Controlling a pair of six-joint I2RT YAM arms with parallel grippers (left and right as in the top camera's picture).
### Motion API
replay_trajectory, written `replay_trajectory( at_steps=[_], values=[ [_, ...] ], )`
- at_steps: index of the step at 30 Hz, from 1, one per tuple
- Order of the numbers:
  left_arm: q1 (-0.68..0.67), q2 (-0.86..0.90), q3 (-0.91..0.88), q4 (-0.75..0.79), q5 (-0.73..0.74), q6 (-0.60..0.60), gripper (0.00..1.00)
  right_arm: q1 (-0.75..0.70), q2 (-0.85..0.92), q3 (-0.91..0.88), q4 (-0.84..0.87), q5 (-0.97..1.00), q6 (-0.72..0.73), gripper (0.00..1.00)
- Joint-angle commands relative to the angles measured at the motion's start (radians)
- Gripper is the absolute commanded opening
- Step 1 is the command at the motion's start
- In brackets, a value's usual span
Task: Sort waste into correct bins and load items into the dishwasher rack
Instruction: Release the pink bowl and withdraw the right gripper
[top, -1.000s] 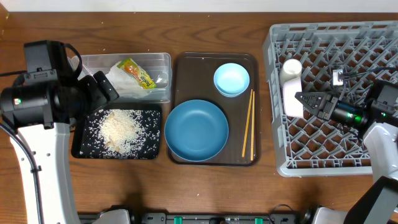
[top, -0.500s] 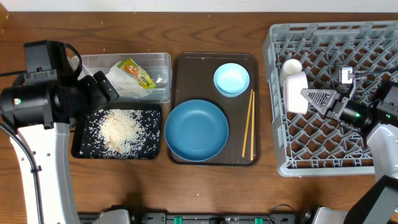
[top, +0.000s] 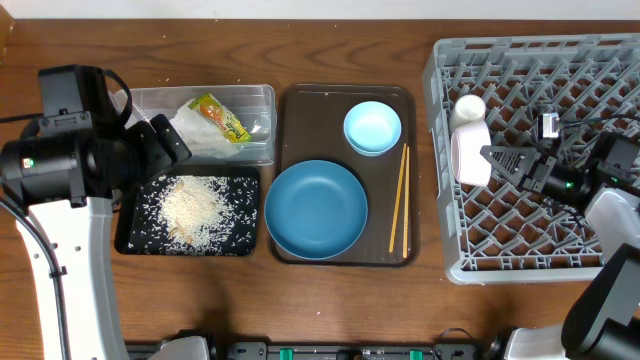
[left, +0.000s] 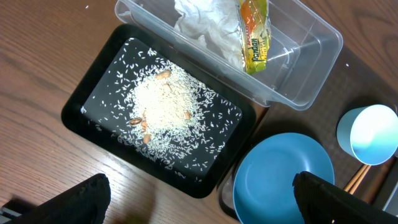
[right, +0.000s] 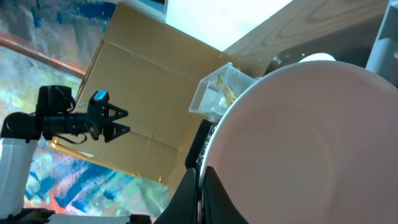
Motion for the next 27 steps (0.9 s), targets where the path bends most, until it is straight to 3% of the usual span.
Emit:
replay_trajectory(
  at_steps=[1,13,20,23,27],
  values=[
    [0.005,0.001,0.001,-0.002,-0.016,0.006,0.96,-0.001,0.046,-0.010,-0.002,-0.010,-0.044,0.01],
    [0.005,0.001,0.001,-0.002,-0.016,0.006,0.96,-0.005,0.070,-0.010,0.001,-0.010,-0.040,0.01],
    [0.005,0.001,0.001,-0.002,-0.016,0.006,0.96,-0.082,0.070,-0.010,0.000,-0.010,-0.020,0.04],
    [0.005,0.001,0.001,-0.002,-0.016,0.006,0.96,-0.135,0.070,-0.010,0.001,-0.010,0.029,0.20],
    [0.005,0.001,0.001,-0.002,-0.016,0.006,0.96,-0.197,0.070,-0.010,0.002,-0.010,0.031,0.55]
  ],
)
